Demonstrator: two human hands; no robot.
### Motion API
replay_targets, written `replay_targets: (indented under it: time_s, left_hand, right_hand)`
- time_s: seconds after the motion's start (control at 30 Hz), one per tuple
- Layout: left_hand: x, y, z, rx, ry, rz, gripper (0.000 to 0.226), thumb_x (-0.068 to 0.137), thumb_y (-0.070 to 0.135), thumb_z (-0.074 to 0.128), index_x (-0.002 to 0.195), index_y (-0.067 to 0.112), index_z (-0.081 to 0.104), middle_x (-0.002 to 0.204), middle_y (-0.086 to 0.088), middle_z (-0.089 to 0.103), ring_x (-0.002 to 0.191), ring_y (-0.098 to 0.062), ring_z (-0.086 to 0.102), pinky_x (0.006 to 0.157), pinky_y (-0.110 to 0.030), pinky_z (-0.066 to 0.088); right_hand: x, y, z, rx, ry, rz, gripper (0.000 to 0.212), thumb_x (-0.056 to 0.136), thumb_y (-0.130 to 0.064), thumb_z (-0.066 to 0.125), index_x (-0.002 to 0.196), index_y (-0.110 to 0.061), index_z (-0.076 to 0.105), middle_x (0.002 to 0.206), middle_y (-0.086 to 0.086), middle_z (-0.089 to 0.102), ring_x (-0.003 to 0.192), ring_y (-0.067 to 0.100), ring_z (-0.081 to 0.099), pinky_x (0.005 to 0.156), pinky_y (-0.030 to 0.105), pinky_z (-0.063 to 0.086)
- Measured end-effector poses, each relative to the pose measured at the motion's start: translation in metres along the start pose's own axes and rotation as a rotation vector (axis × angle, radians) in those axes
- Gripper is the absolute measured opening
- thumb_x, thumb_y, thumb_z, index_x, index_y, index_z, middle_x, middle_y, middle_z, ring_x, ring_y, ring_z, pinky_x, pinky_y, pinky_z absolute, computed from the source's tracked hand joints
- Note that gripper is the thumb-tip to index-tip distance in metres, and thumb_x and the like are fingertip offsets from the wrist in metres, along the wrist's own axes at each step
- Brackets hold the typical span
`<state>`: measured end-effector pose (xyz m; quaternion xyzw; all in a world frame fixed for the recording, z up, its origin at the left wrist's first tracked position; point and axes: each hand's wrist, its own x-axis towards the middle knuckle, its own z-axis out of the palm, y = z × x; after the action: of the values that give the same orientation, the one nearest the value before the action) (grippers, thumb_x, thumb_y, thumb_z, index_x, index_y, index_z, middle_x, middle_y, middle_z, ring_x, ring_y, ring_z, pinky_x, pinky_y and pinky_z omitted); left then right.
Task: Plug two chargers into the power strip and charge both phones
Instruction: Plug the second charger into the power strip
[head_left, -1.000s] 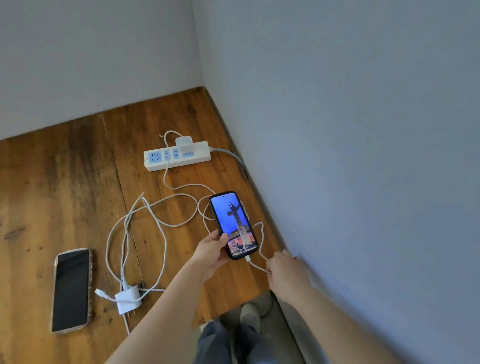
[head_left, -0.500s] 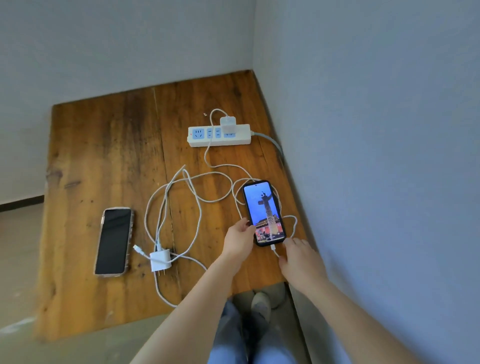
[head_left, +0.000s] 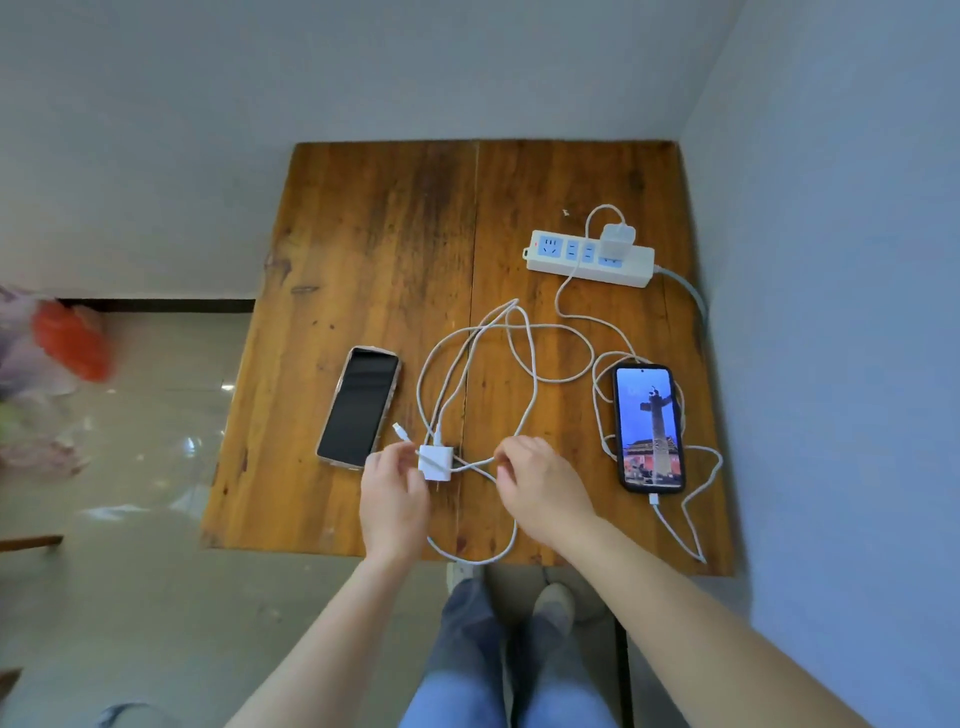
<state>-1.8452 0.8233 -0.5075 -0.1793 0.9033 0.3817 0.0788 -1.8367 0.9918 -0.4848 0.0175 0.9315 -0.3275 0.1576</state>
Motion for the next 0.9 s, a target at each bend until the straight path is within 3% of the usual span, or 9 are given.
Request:
replay_targets:
  time_s: [0.1, 0.23, 0.43, 0.53, 0.63, 0.7, 0.77, 0.83, 0.9]
  left_hand:
    - [0.005, -0.036, -0.004, 0.182, -0.15, 0.019, 0.038, 0.092, 0.009, 0.047, 0.129, 0.015, 0.053, 0.13, -0.003, 0.054, 0.119, -0.02, 0.05, 0.094, -0.035, 0.046]
    - [0.009, -0.065, -0.006, 0.416, -0.322, 0.271, 0.056, 0.091, 0.011, 0.051, 0.145, 0.017, 0.035, 0.153, -0.001, 0.033, 0.14, -0.019, 0.029, 0.108, -0.032, 0.033]
    - [0.015, -0.081, -0.012, 0.491, -0.39, 0.392, 0.064, 0.091, 0.009, 0.047, 0.149, 0.022, 0.025, 0.157, 0.008, 0.017, 0.143, -0.006, 0.009, 0.103, -0.022, 0.036]
    - [0.02, -0.08, -0.014, 0.489, -0.418, 0.396, 0.064, 0.09, 0.011, 0.045, 0.15, 0.023, 0.022, 0.158, 0.009, 0.015, 0.143, -0.006, 0.009, 0.104, -0.023, 0.035]
    - [0.024, -0.075, -0.016, 0.492, -0.427, 0.38, 0.063, 0.09, 0.019, 0.046, 0.149, 0.026, 0.025, 0.156, 0.01, 0.02, 0.143, -0.006, 0.015, 0.099, -0.023, 0.041]
    - [0.027, -0.071, -0.018, 0.517, -0.425, 0.377, 0.06, 0.091, 0.022, 0.047, 0.148, 0.029, 0.029, 0.155, 0.012, 0.023, 0.141, -0.004, 0.018, 0.094, -0.022, 0.045]
    - [0.029, -0.067, -0.019, 0.537, -0.439, 0.377, 0.06, 0.09, 0.021, 0.047, 0.147, 0.031, 0.029, 0.155, 0.013, 0.024, 0.141, -0.003, 0.018, 0.092, -0.022, 0.047]
    - [0.029, -0.061, -0.02, 0.542, -0.465, 0.357, 0.059, 0.091, 0.024, 0.046, 0.147, 0.032, 0.028, 0.155, 0.014, 0.024, 0.141, -0.004, 0.019, 0.092, -0.023, 0.047]
    - [0.032, -0.054, -0.02, 0.534, -0.495, 0.297, 0.054, 0.092, 0.033, 0.044, 0.145, 0.033, 0.032, 0.154, 0.012, 0.028, 0.14, -0.007, 0.026, 0.093, -0.026, 0.048]
  right_hand:
    - [0.019, -0.024, 0.014, -0.04, -0.017, -0.079, 0.02, 0.097, -0.019, 0.045, 0.111, -0.016, 0.059, 0.104, 0.001, 0.06, 0.09, 0.012, 0.051, 0.069, 0.02, 0.042]
    - [0.044, -0.041, 0.029, -0.221, -0.073, -0.161, 0.037, 0.09, -0.007, 0.056, 0.126, -0.015, 0.055, 0.119, 0.005, 0.057, 0.106, 0.021, 0.049, 0.082, 0.03, 0.042]
    - [0.079, -0.05, 0.042, -0.705, -0.207, -0.309, 0.049, 0.084, -0.011, 0.065, 0.13, -0.015, 0.051, 0.14, 0.008, 0.046, 0.132, 0.026, 0.032, 0.104, 0.045, 0.029]
    - [0.086, -0.052, 0.043, -0.891, -0.279, -0.306, 0.052, 0.082, -0.02, 0.068, 0.131, -0.015, 0.049, 0.14, 0.009, 0.046, 0.134, 0.028, 0.029, 0.108, 0.051, 0.024]
    - [0.091, -0.054, 0.039, -1.008, -0.331, -0.337, 0.049, 0.082, -0.026, 0.068, 0.127, -0.014, 0.052, 0.129, 0.009, 0.055, 0.127, 0.028, 0.04, 0.11, 0.052, 0.018]
    - [0.092, -0.056, 0.036, -0.98, -0.394, -0.328, 0.035, 0.084, -0.021, 0.066, 0.117, -0.013, 0.056, 0.114, 0.008, 0.064, 0.112, 0.027, 0.054, 0.106, 0.045, 0.028]
    - [0.09, -0.058, 0.03, -0.842, -0.419, -0.191, 0.027, 0.084, -0.015, 0.065, 0.11, -0.013, 0.057, 0.107, 0.008, 0.066, 0.098, 0.027, 0.061, 0.081, 0.036, 0.04]
    - [0.086, -0.059, 0.023, -0.646, -0.357, 0.004, 0.029, 0.083, -0.016, 0.065, 0.111, -0.011, 0.057, 0.106, 0.011, 0.065, 0.093, 0.029, 0.062, 0.066, 0.033, 0.041]
    - [0.083, -0.058, 0.011, -0.483, -0.282, 0.121, 0.032, 0.082, -0.023, 0.066, 0.111, -0.011, 0.058, 0.107, 0.011, 0.066, 0.093, 0.03, 0.062, 0.062, 0.032, 0.043]
